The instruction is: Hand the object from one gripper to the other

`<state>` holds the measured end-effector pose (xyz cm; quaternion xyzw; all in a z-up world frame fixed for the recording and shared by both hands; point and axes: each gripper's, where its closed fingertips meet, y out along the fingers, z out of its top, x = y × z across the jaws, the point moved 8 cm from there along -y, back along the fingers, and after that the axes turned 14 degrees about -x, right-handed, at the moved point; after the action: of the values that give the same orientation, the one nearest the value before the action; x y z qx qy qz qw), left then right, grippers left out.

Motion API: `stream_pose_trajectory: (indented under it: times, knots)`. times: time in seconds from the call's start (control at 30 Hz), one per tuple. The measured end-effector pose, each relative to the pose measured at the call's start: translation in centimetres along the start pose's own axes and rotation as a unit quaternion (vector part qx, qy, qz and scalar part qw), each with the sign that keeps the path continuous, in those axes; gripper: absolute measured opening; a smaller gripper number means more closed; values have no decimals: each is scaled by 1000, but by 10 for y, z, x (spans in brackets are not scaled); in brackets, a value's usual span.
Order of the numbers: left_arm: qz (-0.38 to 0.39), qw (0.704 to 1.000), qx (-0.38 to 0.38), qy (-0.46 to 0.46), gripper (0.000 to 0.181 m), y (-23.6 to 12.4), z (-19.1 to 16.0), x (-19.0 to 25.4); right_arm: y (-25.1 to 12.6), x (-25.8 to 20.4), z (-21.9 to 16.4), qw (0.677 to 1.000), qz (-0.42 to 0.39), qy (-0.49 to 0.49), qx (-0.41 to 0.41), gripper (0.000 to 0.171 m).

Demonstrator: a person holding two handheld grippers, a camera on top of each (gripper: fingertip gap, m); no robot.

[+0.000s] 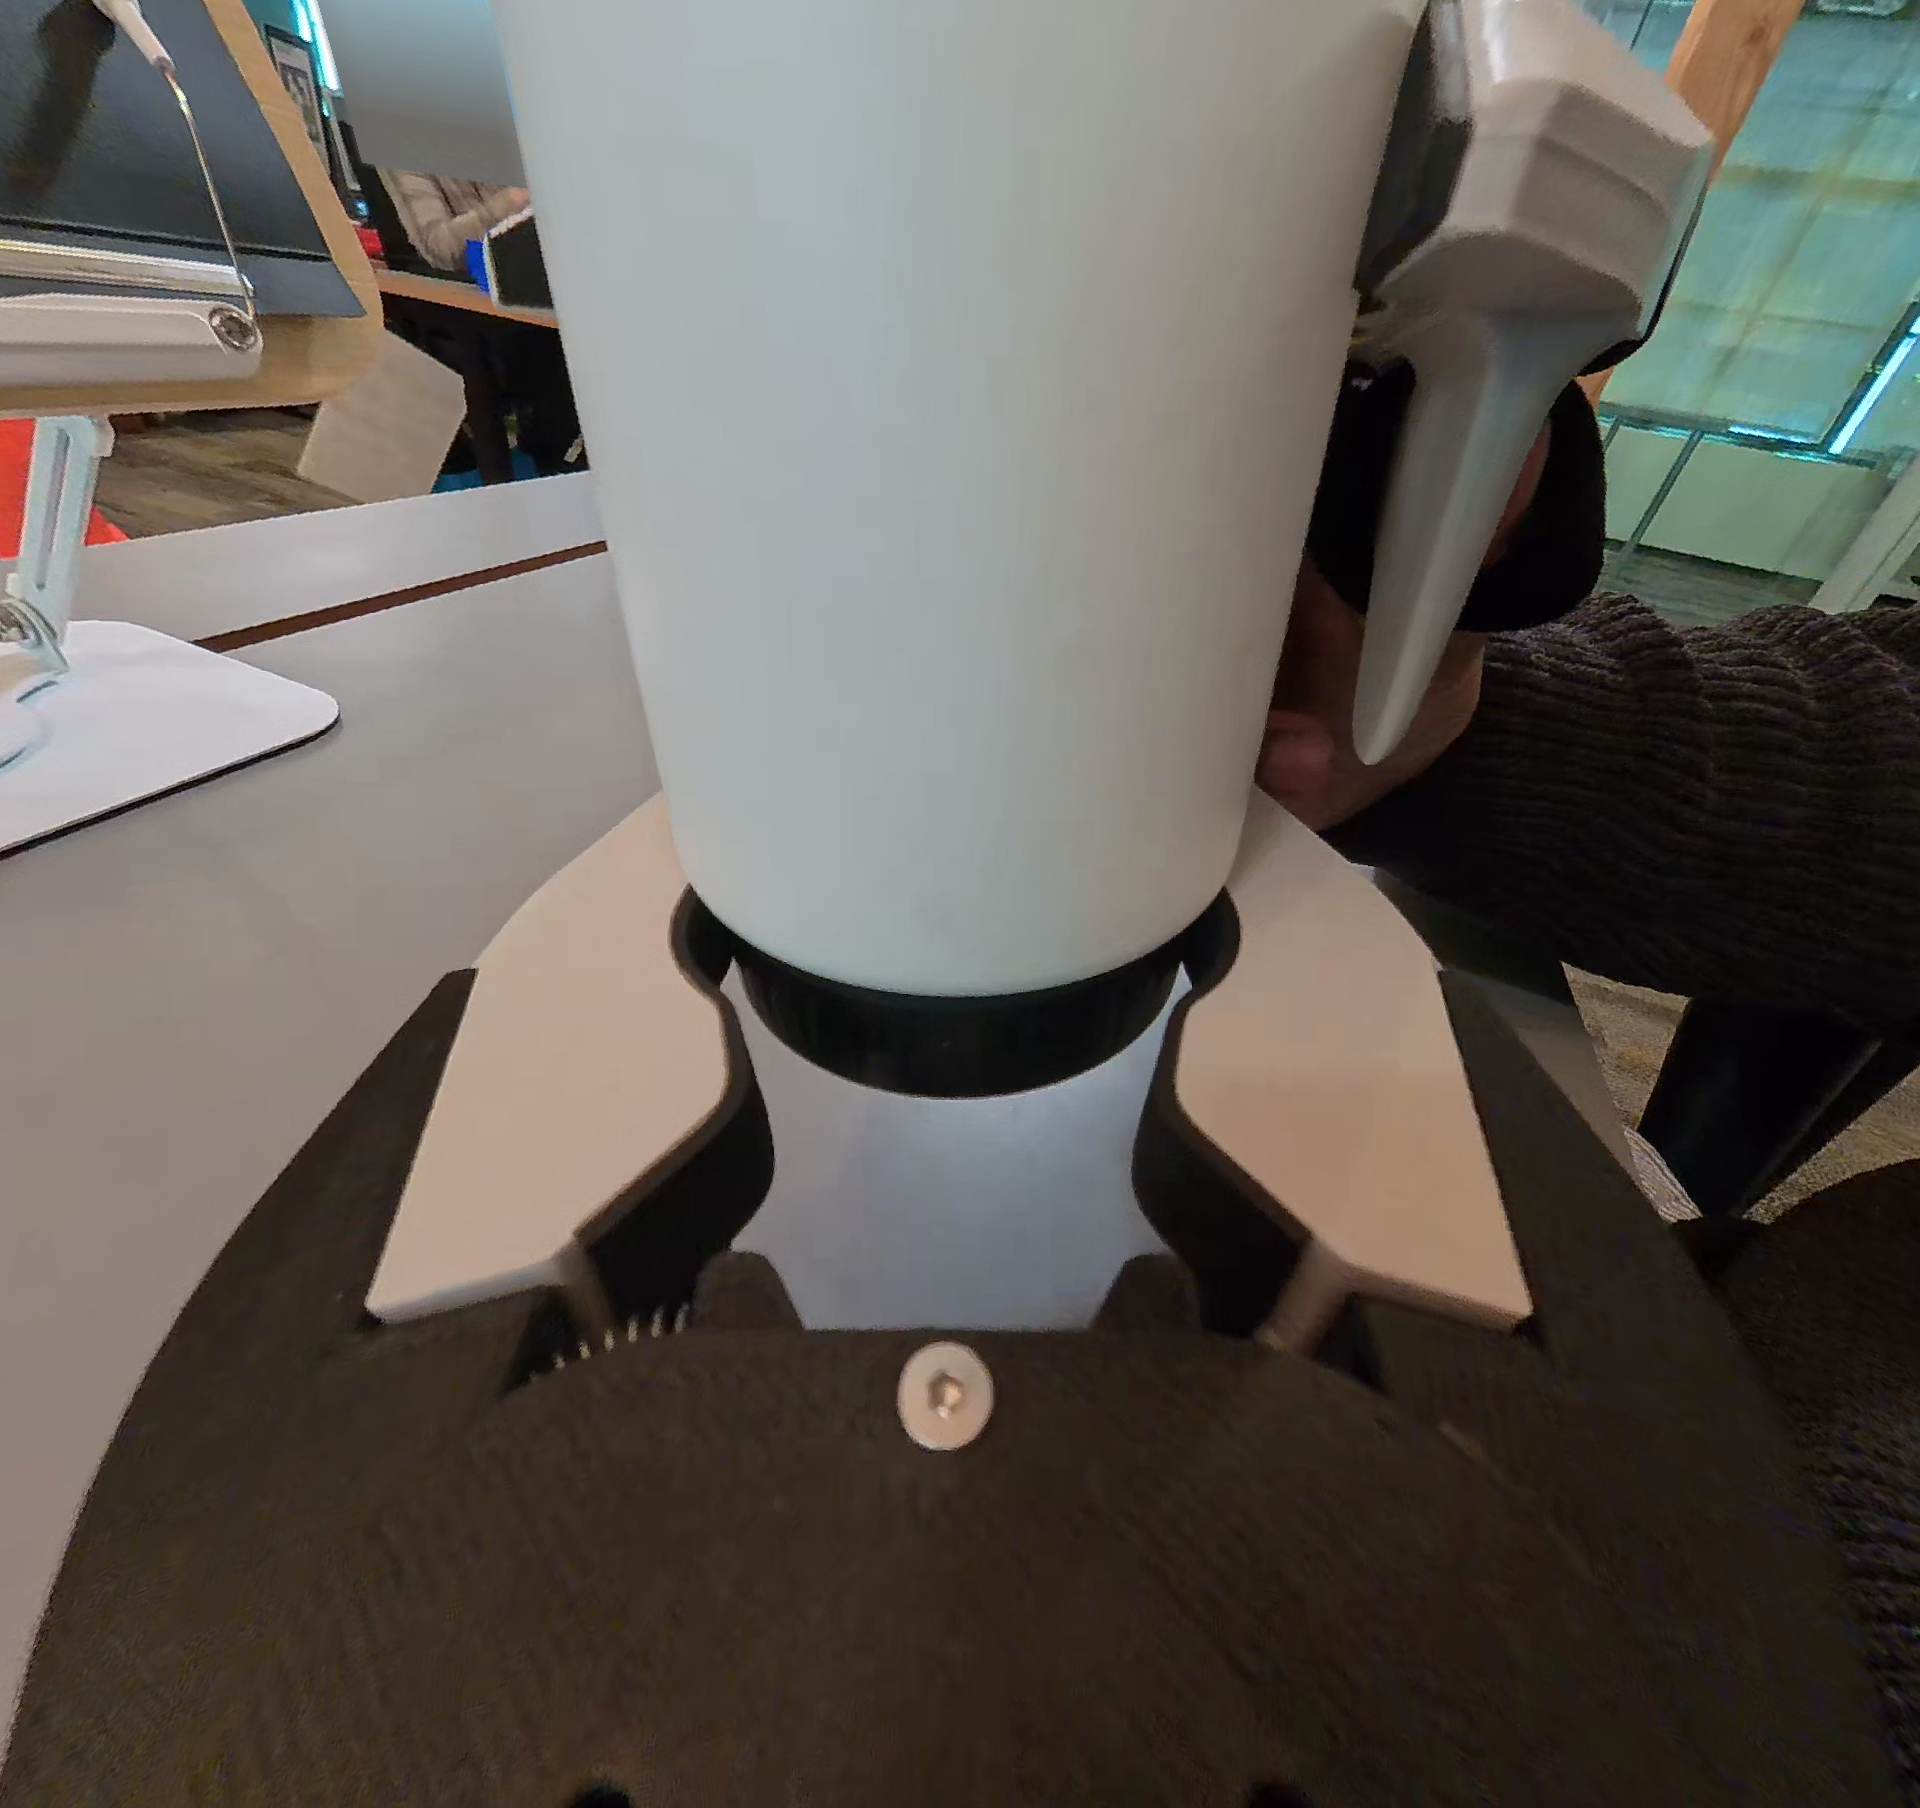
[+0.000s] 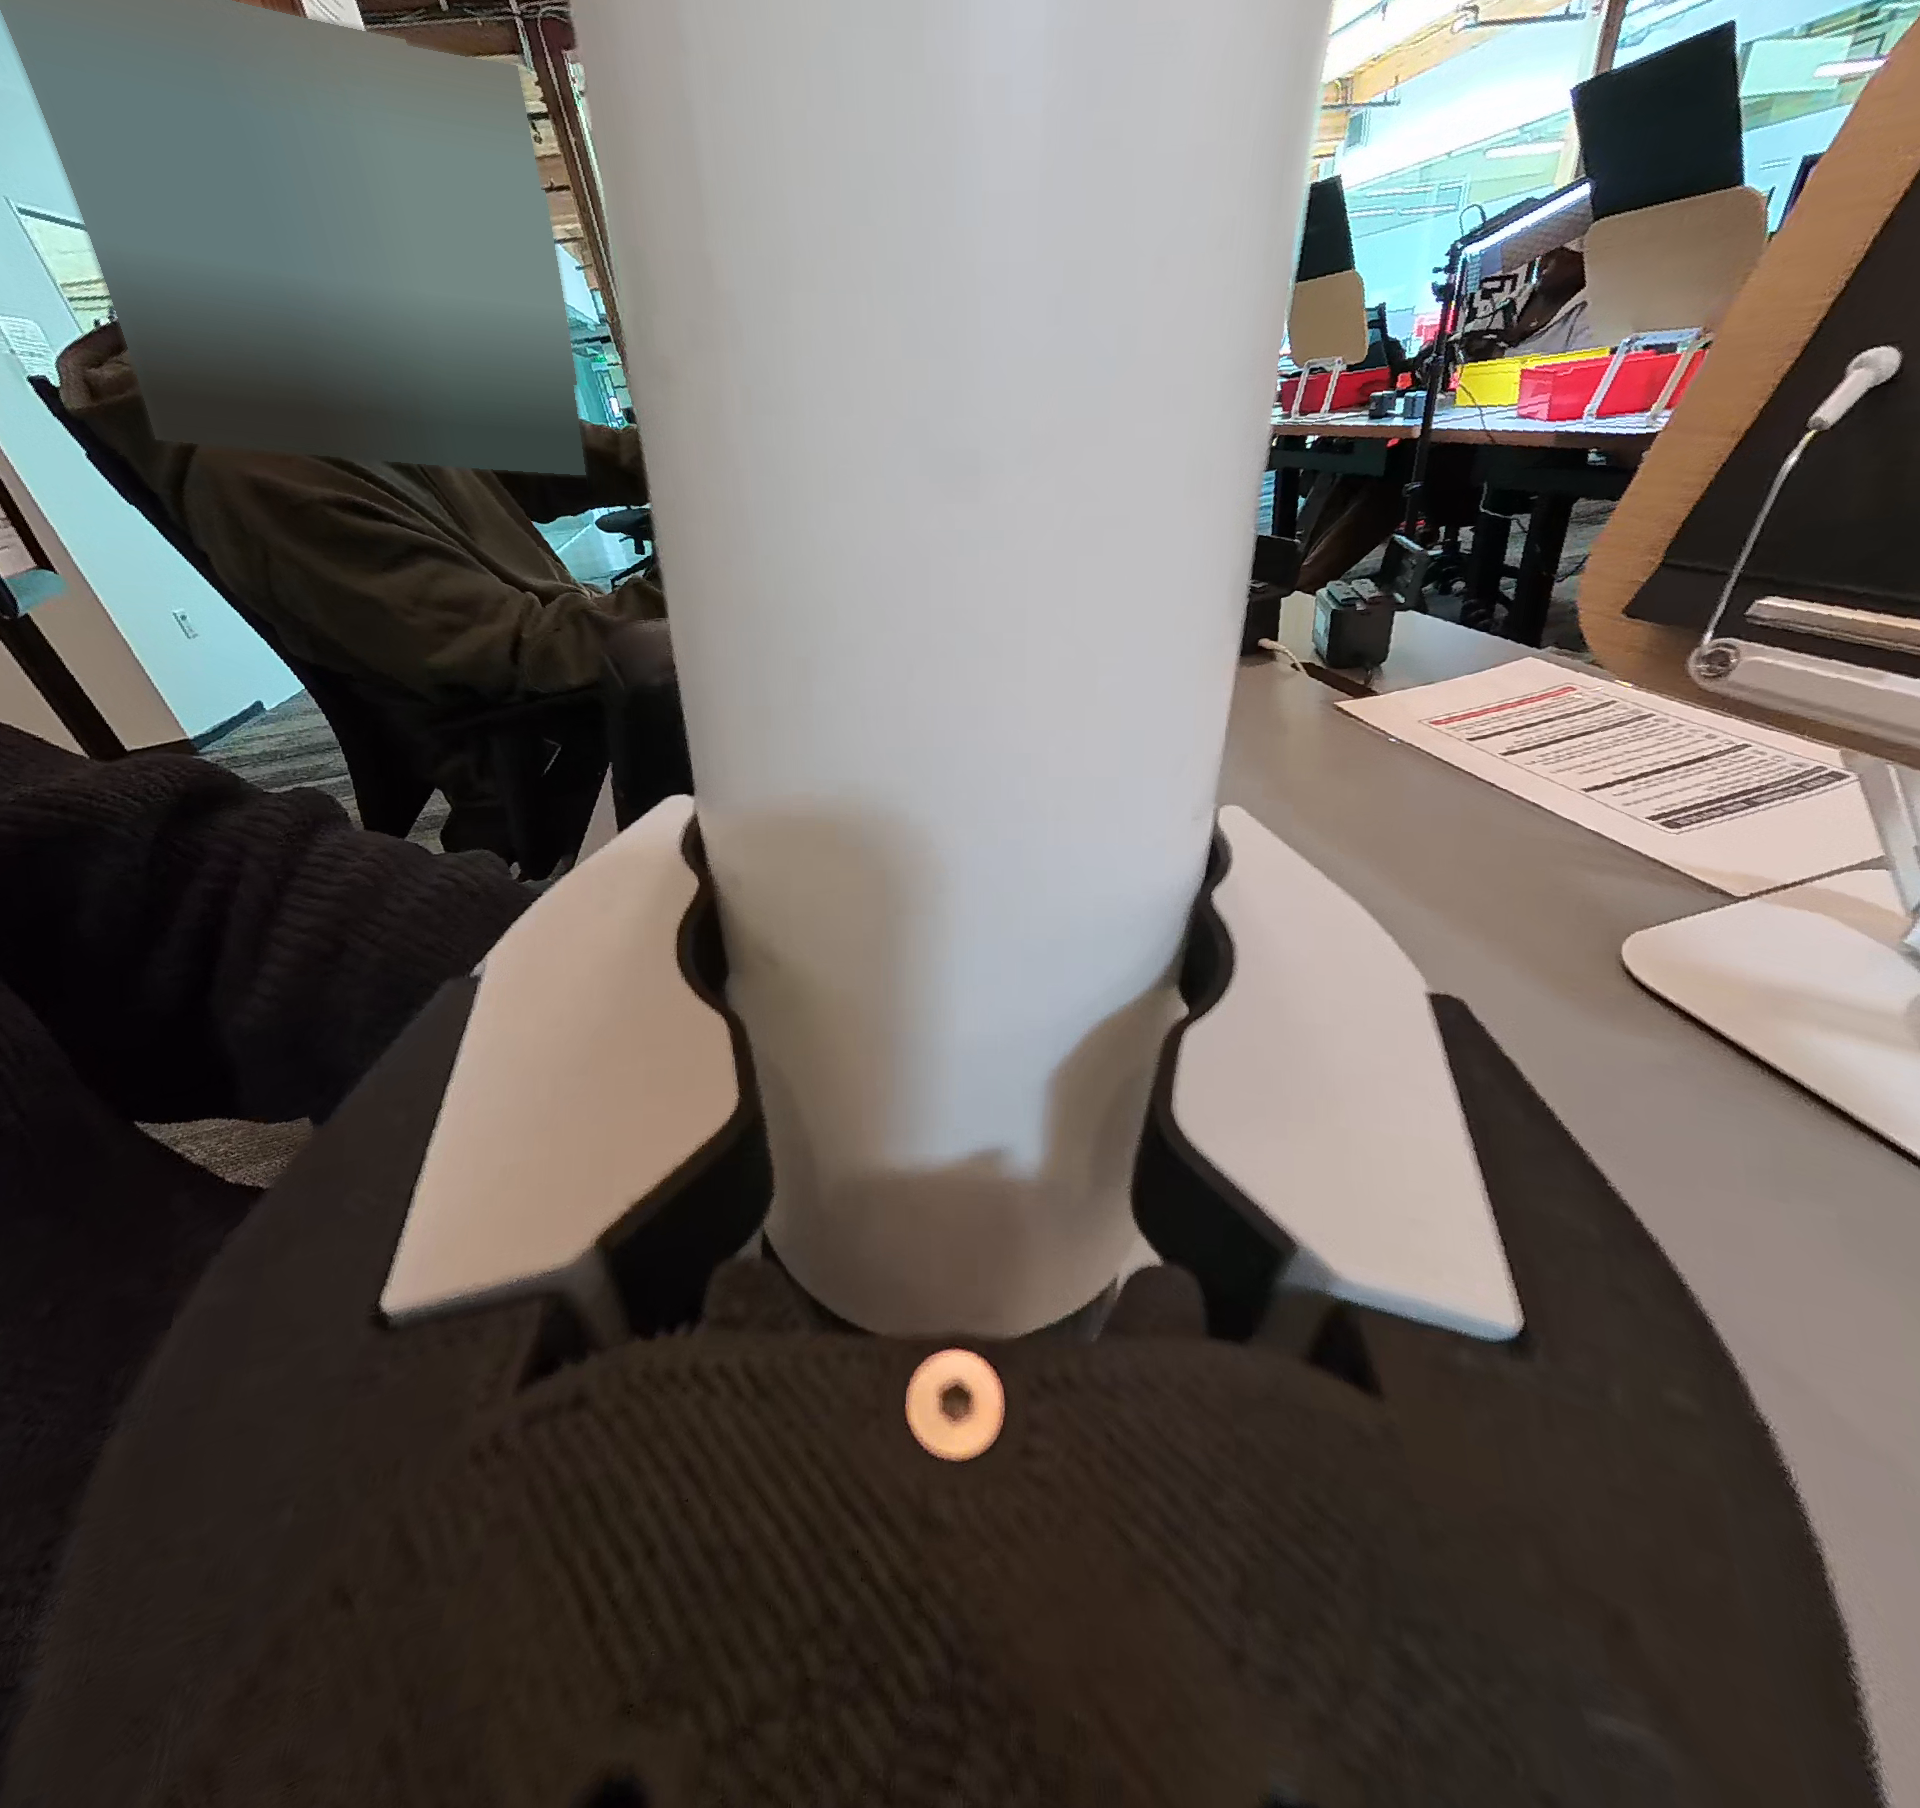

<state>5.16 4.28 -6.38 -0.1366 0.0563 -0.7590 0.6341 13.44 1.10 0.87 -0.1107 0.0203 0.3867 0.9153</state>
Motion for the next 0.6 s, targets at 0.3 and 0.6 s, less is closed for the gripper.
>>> stream_pose_trajectory:
  times: [0.3,0.6]
  knots:
    - [2,1000,1,-8,89,0,1,-1,0,2,2,1000,-6,0,-4,89]
    - [11,1000,4,-7,89,-6,6,-4,-8,7,7,1000,-23,-4,-2,89]
